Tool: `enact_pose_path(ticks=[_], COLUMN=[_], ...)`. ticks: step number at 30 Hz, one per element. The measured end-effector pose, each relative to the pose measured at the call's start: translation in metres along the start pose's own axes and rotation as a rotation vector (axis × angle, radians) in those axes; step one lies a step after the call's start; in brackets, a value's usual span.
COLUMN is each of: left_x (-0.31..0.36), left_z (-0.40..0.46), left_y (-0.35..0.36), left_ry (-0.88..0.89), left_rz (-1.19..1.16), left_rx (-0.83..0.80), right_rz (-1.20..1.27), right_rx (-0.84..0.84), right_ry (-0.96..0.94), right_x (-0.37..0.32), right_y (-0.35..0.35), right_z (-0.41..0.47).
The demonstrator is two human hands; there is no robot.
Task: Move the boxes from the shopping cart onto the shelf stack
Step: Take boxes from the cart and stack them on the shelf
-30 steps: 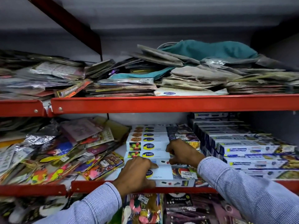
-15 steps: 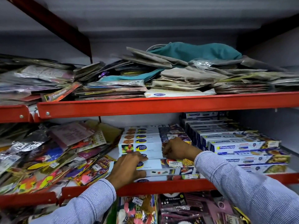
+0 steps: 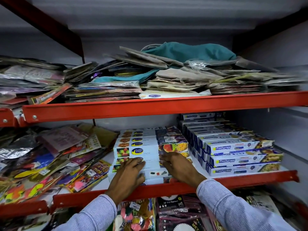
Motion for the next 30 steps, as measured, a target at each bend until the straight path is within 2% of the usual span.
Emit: enact_pose_path(ticks=[24, 30], left_x=[0.004, 0.015], left_z=[-0.004, -0.021], left_y=[0.007, -0.001], left_ry=[0.017, -0.022], left_rz=[0.058, 0.207], left_rx=[-0.008, -0.02], right_rz=[0.027, 0.011], right_rx=[-0.034, -0.035], right_ry=[0.046, 0.062], right_x=[0.003, -0.006], right_y=[0.001, -0.004], right_z=[-0.006, -0.018])
Point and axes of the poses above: each hand's wrist, its own z-axis towards the middle knuckle, its own y-axis out of the palm, x = y × z, the point moved 10 cm from there along z, towards the middle knuckle, and after that the axes turned 5 degrees about -z, right-handed, at the moved point
